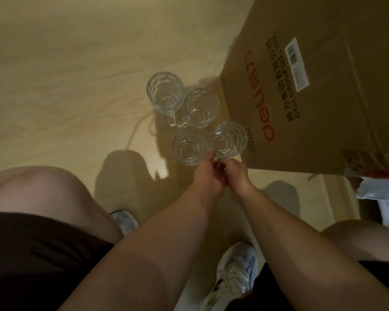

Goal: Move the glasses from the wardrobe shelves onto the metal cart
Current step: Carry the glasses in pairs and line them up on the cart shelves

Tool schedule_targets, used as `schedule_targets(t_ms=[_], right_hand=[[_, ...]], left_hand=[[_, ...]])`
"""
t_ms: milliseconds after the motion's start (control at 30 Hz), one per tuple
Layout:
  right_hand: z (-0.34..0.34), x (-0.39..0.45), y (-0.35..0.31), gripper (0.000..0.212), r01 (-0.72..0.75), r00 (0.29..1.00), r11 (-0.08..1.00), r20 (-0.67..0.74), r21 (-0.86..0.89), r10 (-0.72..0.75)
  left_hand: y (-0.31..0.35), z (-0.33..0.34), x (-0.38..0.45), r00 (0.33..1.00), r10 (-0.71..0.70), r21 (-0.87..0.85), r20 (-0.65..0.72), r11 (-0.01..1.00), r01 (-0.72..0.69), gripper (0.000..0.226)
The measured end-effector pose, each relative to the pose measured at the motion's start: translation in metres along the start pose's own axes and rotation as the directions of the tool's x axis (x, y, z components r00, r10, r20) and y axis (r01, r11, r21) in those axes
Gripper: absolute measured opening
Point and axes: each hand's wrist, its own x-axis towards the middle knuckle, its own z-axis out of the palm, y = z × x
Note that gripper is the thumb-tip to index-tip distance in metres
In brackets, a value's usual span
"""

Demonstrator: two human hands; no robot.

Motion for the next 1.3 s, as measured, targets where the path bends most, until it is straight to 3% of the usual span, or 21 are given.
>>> schedule_targets(t_ms=[133,233,367,600,800,967,1067,1167,1300], right_hand=[[-0.003,-0.014,-0.004,0.015,-0.068,0.998,0.996,0.007,0.065,0.068],[-0.013,-0.044,-0.006,0.024,-0.201,0.980,0.956,0.041,0.214,0.197],[-0.046,-0.142,-0.007,0.023,-0.393,0.920,0.901,0.082,0.183,0.384],[-0.094,-0.325,-0.124,0.029,-0.400,0.913,0.908,0.143,0.122,0.383],[-0.094,-0.477,-0.290,0.029,-0.290,0.939,0.937,0.246,0.194,0.240],[-0.081,-0.568,-0.434,0.026,-0.065,0.929,0.955,0.367,0.288,-0.048],[-0.076,-0.618,-0.514,0.035,0.034,0.881,0.936,0.432,0.351,-0.194],[-0.071,-0.667,-0.580,0.037,0.131,0.820,0.921,0.482,0.366,-0.308],[-0.066,-0.715,-0.631,0.039,0.236,0.708,0.917,0.589,0.322,-0.389]], left_hand=[[-0.002,-0.007,-0.007,0.998,0.049,0.122,-0.044,0.992,-0.044,0.019],[0.010,-0.011,-0.041,0.989,0.015,0.173,-0.150,0.985,0.011,0.023],[0.025,-0.017,-0.134,0.960,-0.072,0.223,-0.269,0.965,0.135,0.019],[0.045,0.032,-0.349,0.967,-0.019,0.456,-0.253,0.879,0.136,0.020],[0.105,0.114,-0.548,0.993,0.039,0.458,-0.113,0.889,0.018,0.028],[0.186,0.186,-0.689,0.969,0.243,0.446,0.045,0.863,-0.237,0.028],[0.223,0.216,-0.766,0.900,0.429,0.432,0.081,0.798,-0.420,0.023],[0.243,0.232,-0.834,0.779,0.619,0.391,0.102,0.695,-0.603,0.025],[0.253,0.233,-0.901,0.666,0.739,0.260,0.099,0.627,-0.734,0.031]])
